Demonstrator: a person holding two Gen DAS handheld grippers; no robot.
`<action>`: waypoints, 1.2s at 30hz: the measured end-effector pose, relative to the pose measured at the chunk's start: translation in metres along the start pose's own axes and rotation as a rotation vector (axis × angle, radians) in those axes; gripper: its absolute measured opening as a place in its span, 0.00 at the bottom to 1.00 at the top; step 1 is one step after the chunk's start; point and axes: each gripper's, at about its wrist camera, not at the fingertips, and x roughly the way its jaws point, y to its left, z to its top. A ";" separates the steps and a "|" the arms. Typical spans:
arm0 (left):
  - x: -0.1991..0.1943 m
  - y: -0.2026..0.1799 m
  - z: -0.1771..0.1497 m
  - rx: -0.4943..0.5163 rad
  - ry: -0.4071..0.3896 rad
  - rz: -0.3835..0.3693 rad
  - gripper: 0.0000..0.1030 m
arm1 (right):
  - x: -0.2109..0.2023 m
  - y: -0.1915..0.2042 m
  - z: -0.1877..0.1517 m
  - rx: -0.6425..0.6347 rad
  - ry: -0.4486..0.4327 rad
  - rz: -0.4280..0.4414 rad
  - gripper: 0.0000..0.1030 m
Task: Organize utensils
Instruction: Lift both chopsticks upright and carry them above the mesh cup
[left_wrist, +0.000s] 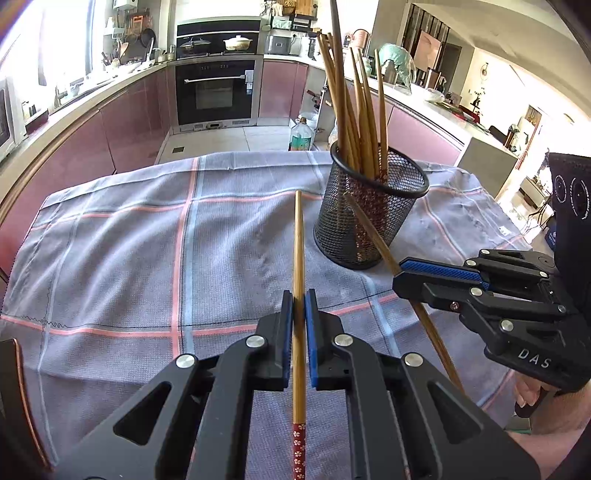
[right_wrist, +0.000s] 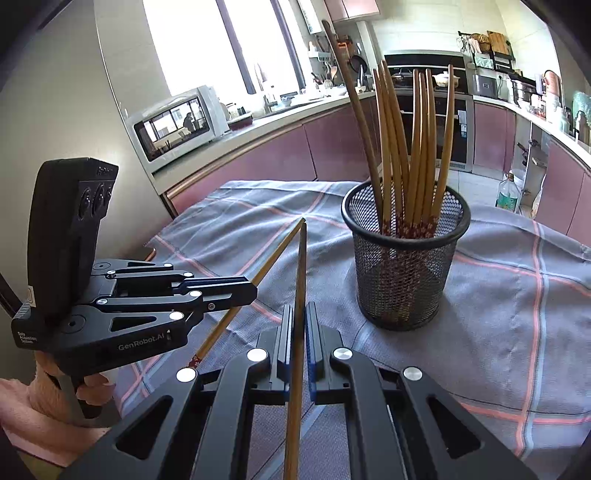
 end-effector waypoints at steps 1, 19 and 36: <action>-0.003 0.000 0.001 0.000 -0.005 -0.005 0.07 | -0.002 0.000 0.000 0.002 -0.007 -0.002 0.05; -0.036 -0.008 0.011 -0.001 -0.067 -0.076 0.07 | -0.031 -0.006 0.011 0.023 -0.108 0.008 0.05; -0.062 -0.021 0.022 0.016 -0.132 -0.098 0.07 | -0.057 -0.013 0.024 0.018 -0.199 -0.011 0.05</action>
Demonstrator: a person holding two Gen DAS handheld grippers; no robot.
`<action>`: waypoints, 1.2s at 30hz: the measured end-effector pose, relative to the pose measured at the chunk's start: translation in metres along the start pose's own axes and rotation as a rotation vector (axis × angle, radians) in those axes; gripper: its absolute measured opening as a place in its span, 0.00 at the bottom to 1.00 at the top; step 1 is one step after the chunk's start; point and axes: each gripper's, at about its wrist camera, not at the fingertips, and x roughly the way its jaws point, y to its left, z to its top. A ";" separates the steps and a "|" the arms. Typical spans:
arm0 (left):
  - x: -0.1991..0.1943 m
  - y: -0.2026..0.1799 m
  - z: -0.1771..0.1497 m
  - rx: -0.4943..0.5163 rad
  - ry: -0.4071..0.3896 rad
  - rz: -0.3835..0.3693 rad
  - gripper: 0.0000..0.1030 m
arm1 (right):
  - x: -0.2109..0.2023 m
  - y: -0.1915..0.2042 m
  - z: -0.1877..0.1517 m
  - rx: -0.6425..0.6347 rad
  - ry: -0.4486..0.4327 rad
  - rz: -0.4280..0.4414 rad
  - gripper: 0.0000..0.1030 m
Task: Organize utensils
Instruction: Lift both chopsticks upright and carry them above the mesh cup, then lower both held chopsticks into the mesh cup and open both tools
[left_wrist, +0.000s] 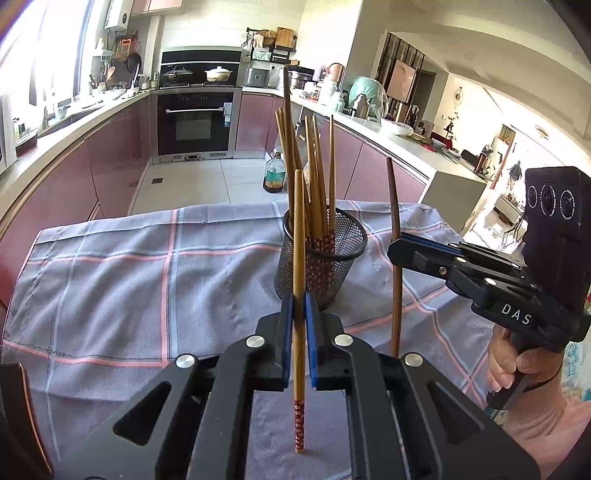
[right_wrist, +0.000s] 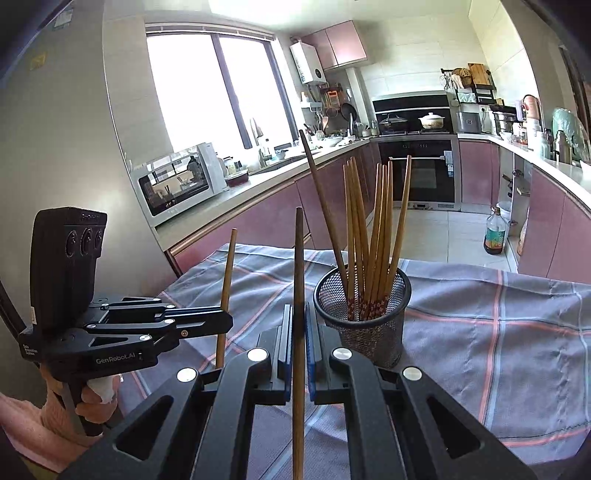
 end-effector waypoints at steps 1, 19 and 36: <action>-0.002 -0.001 0.001 0.000 -0.003 -0.002 0.07 | -0.001 -0.001 0.001 -0.001 -0.005 -0.001 0.05; -0.015 -0.011 0.022 0.010 -0.065 -0.019 0.07 | -0.015 -0.008 0.022 -0.015 -0.079 -0.025 0.05; -0.029 -0.019 0.055 0.025 -0.141 -0.025 0.07 | -0.031 -0.012 0.046 -0.044 -0.150 -0.048 0.05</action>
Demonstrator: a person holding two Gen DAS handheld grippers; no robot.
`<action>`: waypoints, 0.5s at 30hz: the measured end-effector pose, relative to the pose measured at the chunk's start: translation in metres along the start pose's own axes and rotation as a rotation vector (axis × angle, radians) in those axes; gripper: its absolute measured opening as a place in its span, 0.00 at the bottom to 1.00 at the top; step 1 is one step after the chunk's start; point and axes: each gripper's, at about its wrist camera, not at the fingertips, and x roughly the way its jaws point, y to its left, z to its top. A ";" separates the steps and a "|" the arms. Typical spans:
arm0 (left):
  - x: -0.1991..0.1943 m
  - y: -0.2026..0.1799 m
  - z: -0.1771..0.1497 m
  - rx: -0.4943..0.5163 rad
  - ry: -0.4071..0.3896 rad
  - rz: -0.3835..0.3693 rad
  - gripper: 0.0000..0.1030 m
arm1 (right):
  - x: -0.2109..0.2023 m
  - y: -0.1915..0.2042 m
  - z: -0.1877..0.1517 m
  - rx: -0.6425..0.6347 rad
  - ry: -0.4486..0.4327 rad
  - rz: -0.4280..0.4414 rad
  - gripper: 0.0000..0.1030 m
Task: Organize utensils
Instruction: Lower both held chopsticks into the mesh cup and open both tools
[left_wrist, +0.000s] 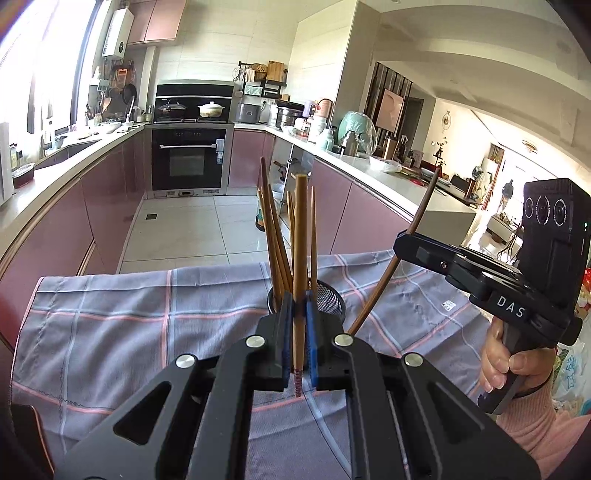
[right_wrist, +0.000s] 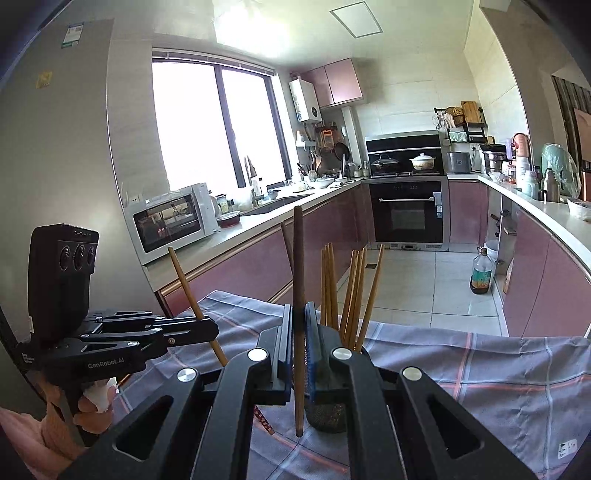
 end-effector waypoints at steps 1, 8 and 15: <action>-0.001 0.000 0.001 0.001 -0.004 -0.001 0.07 | -0.001 0.000 0.001 -0.002 -0.004 -0.001 0.05; -0.006 -0.003 0.012 0.000 -0.029 -0.014 0.07 | -0.005 0.000 0.013 -0.017 -0.030 0.000 0.05; -0.009 -0.006 0.022 0.007 -0.054 -0.012 0.07 | -0.009 -0.003 0.021 -0.022 -0.052 0.001 0.05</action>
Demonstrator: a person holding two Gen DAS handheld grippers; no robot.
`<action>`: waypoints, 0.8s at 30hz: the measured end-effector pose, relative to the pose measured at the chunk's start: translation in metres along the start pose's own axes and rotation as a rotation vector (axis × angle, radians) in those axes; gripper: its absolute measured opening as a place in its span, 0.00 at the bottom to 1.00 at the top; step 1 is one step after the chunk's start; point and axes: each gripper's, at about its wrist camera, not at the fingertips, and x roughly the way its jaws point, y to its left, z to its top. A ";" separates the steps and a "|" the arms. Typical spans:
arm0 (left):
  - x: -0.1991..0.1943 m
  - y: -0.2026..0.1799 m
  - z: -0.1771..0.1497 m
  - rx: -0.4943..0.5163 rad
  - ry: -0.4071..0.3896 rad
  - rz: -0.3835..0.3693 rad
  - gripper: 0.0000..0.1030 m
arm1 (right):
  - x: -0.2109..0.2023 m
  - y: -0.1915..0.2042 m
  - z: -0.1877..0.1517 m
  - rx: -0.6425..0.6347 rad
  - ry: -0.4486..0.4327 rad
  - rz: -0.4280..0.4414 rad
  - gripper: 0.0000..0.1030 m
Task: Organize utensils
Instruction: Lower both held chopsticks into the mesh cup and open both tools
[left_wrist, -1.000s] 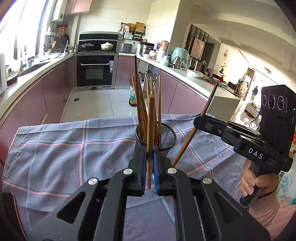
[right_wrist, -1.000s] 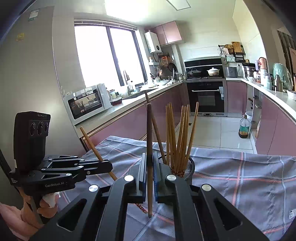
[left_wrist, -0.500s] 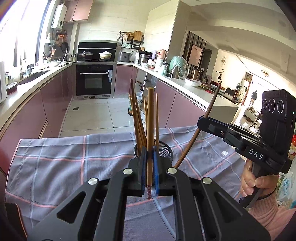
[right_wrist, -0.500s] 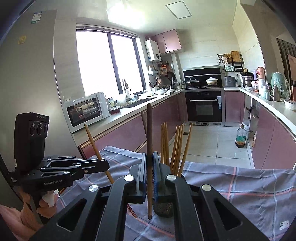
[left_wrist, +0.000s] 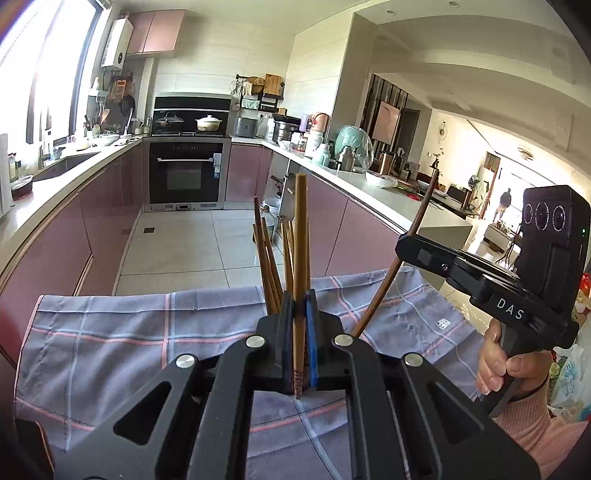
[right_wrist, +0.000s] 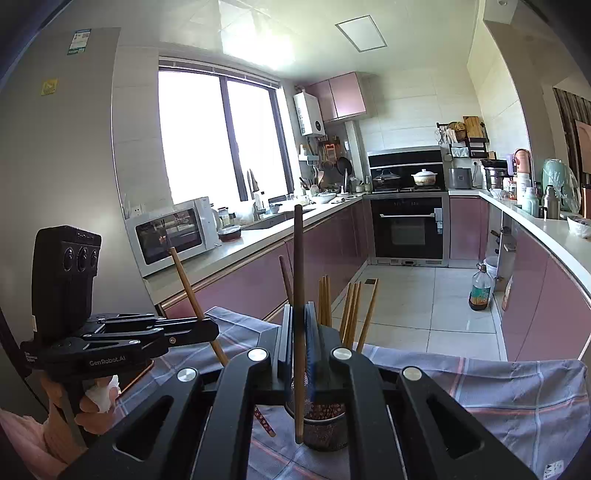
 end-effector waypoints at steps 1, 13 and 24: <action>-0.001 -0.001 0.001 0.003 -0.005 0.001 0.07 | 0.000 -0.001 0.001 0.002 -0.004 -0.001 0.05; 0.003 -0.011 0.014 0.024 -0.028 0.003 0.07 | 0.001 -0.017 0.022 0.028 -0.063 -0.024 0.05; 0.002 -0.020 0.026 0.037 -0.057 0.013 0.07 | 0.015 -0.024 0.024 0.051 -0.071 -0.035 0.05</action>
